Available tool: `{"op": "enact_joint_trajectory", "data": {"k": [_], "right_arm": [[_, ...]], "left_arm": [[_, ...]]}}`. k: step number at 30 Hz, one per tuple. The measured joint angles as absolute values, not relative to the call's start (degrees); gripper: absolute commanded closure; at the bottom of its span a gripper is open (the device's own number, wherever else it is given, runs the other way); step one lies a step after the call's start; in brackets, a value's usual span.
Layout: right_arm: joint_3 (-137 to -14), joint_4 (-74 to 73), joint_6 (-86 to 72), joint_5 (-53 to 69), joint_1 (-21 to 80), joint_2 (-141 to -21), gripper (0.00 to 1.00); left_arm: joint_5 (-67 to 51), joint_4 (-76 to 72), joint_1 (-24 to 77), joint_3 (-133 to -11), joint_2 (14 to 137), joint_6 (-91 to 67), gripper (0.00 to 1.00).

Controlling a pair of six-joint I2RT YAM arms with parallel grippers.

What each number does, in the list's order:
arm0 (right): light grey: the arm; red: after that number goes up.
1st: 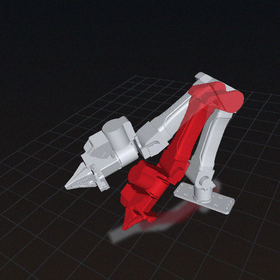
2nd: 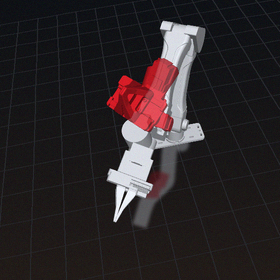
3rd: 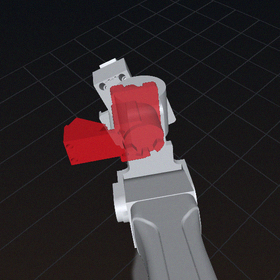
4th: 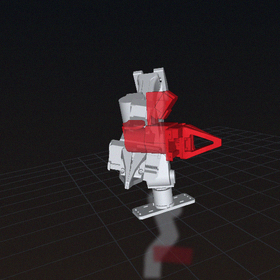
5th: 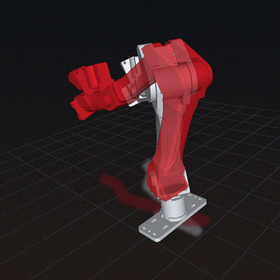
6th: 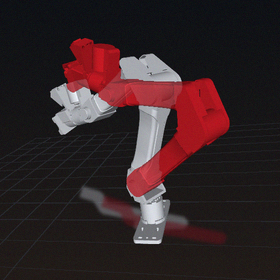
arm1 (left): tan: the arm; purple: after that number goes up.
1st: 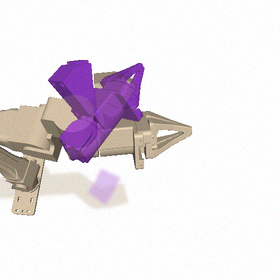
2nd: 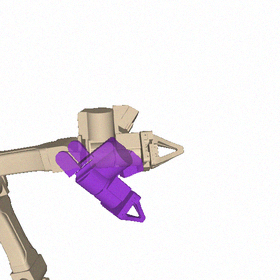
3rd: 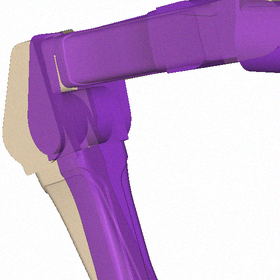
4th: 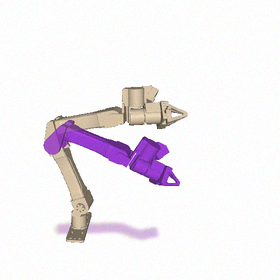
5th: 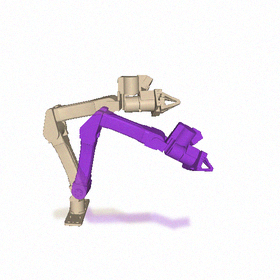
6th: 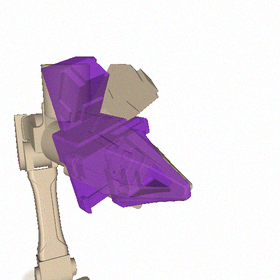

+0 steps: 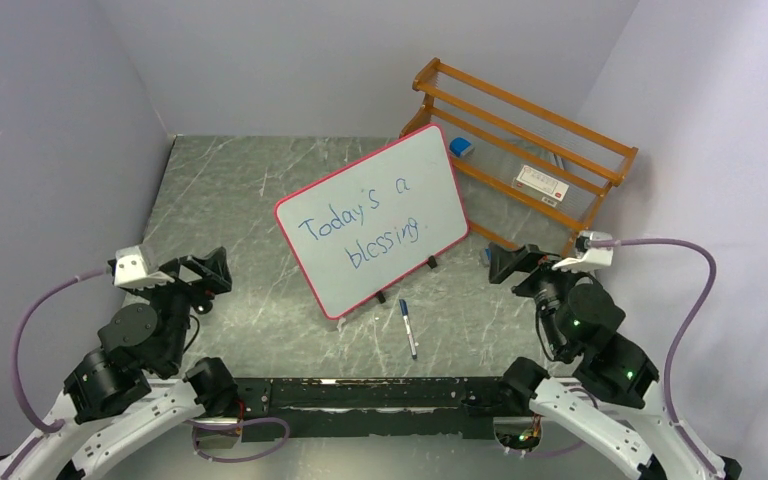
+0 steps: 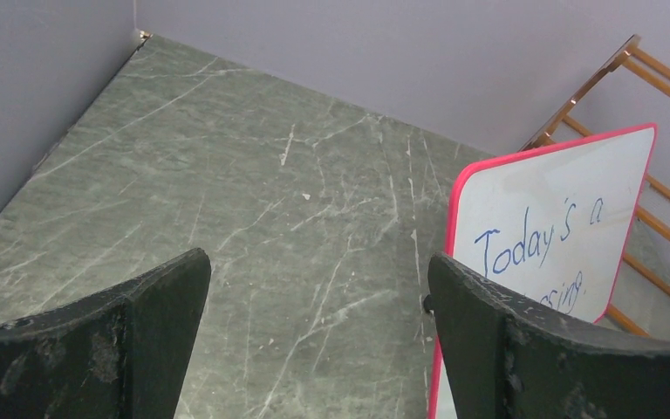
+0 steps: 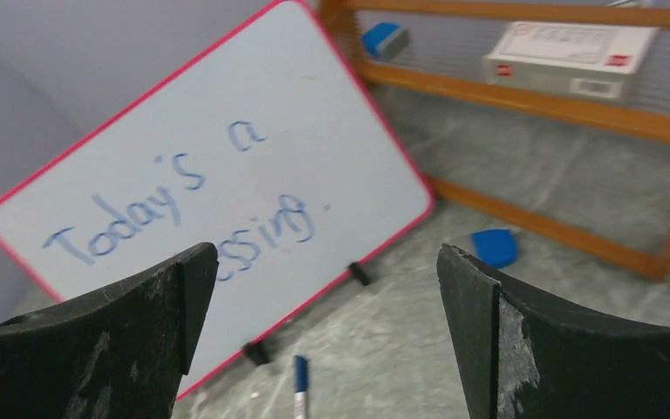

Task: Write a sentence on the whiteboard
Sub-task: Reset both arms

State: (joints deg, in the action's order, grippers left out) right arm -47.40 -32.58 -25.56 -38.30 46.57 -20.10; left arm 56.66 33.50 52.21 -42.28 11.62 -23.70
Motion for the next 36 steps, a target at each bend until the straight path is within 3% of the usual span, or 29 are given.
{"op": "enact_joint_trajectory", "data": {"k": [11, 36], "right_arm": [[-41.89, -30.72, -15.64, -47.22, 46.57, -11.05, 0.0], [-39.27, -26.96, -12.12, -45.84, 45.39, -7.73, 0.0]], "left_arm": [[56.51, 33.45, 50.04, -42.26, 9.5, -23.59, 0.03], [56.64, 33.01, 47.05, -41.25, 8.95, -22.9, 0.02]]}}
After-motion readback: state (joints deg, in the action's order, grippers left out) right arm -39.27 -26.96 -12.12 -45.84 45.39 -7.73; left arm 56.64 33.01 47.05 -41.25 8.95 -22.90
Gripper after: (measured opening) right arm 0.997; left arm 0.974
